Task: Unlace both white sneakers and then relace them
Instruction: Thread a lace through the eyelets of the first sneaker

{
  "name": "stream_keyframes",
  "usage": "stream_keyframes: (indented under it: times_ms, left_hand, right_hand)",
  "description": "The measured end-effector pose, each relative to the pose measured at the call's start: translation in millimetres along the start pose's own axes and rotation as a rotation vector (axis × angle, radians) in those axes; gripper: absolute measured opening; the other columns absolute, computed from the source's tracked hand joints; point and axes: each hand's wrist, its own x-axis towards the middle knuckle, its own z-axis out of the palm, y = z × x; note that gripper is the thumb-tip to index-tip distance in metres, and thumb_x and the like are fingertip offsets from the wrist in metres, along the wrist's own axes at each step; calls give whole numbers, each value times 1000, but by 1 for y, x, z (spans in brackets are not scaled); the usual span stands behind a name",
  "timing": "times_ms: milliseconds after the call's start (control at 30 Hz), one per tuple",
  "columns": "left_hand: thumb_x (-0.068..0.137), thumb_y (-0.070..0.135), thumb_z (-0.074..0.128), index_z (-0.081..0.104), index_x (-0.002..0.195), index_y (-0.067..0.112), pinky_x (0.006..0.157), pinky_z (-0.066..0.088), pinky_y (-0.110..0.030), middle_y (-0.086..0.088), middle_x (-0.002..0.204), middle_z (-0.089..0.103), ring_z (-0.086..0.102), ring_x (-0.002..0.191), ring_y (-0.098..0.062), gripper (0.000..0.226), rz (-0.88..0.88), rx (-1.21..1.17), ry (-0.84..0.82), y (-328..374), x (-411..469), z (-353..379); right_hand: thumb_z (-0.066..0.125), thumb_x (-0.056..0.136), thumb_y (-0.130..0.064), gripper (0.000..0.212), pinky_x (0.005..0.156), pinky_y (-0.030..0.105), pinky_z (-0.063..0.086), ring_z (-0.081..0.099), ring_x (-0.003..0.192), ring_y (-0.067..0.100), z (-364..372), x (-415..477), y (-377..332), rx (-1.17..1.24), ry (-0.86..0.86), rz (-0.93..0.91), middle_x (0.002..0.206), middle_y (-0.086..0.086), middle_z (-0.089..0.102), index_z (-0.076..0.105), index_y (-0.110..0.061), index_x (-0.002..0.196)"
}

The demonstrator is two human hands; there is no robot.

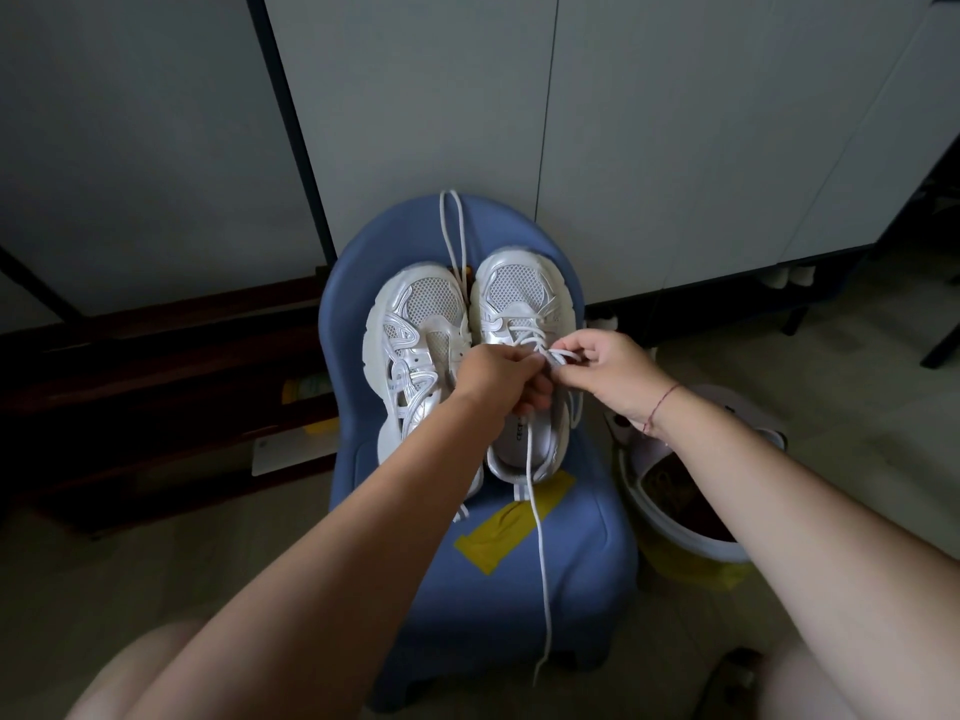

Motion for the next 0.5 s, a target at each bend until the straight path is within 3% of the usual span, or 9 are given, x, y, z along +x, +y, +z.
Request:
stream_keyframes:
  times_ms: [100, 167, 233, 300, 433, 500]
  left_hand:
    - [97, 8, 55, 62, 72, 7, 36, 40, -16, -8, 59, 60, 52, 34, -6, 27, 16, 19, 52, -4, -1, 2]
    - [97, 7, 57, 63, 72, 4, 38, 42, -17, -6, 56, 61, 53, 35, -6, 26, 15, 33, 40, -3, -2, 0]
    - [96, 5, 57, 62, 72, 1, 41, 45, -17, -2, 51, 62, 55, 36, -6, 25, 4, 72, -13, 0, -6, -5]
    - [94, 2, 57, 62, 70, 0, 41, 47, -15, 0, 48, 63, 57, 37, -6, 24, -33, 162, -129, 2, -15, -13]
    - [95, 5, 57, 64, 77, 5, 46, 48, -13, 1, 57, 68, 63, 49, -5, 20, -205, 460, -523, -8, -37, -28]
    - [94, 6, 59, 64, 79, 6, 48, 49, -13, 1, 60, 69, 65, 52, -5, 16, -244, 489, -585, -18, -41, -35]
  right_hand:
    - [73, 77, -3, 19, 78, 23, 48, 59, 81, 11, 0, -2, -1, -3, 56, -10, 87, 2, 65, 64, -17, 88]
    - [78, 72, -7, 32, 72, 18, 46, 54, 76, 7, 2, -2, 0, -53, 175, 16, 84, -4, 56, 58, -14, 96]
    - [82, 67, -11, 42, 75, 28, 51, 51, 77, 10, 3, -1, 2, -79, 288, 74, 84, -5, 47, 52, -15, 97]
    - [82, 67, -8, 43, 76, 40, 56, 51, 80, 16, 4, -1, 2, 4, 290, 133, 83, -3, 45, 50, -14, 94]
    - [74, 75, 3, 29, 53, 23, 55, 51, 67, 12, 1, -2, -3, 202, 157, 173, 74, 2, 48, 50, -10, 85]
    - [72, 76, 5, 26, 52, 21, 56, 55, 67, 13, 0, -3, -5, 260, 125, 188, 74, 4, 51, 51, -10, 81]
